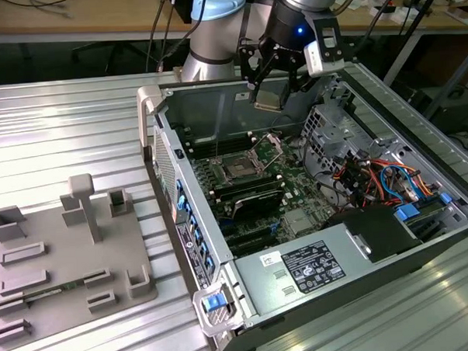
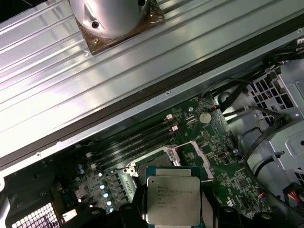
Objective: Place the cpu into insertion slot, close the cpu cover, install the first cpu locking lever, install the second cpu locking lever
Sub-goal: 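Place the cpu into insertion slot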
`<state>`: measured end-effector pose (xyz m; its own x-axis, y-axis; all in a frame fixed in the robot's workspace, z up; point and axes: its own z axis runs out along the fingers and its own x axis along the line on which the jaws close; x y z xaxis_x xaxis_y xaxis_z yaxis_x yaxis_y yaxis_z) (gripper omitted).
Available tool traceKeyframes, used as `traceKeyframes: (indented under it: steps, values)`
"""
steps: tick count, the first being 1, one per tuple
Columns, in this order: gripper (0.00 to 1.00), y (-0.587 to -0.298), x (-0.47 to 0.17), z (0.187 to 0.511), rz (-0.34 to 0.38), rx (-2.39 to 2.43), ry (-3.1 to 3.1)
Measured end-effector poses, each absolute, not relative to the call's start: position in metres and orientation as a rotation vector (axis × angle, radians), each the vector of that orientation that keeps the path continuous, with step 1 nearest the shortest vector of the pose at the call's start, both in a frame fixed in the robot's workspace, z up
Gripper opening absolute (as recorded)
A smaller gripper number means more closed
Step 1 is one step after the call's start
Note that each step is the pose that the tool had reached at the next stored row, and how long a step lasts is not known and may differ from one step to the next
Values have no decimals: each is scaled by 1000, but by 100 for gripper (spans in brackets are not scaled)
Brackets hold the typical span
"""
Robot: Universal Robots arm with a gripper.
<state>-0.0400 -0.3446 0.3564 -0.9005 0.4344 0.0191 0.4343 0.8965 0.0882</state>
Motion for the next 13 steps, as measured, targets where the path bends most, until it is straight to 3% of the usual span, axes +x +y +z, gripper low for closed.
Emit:
traceKeyframes:
  steps: [13]
  values:
    - [55,-345,-41,354,142,812,3027]
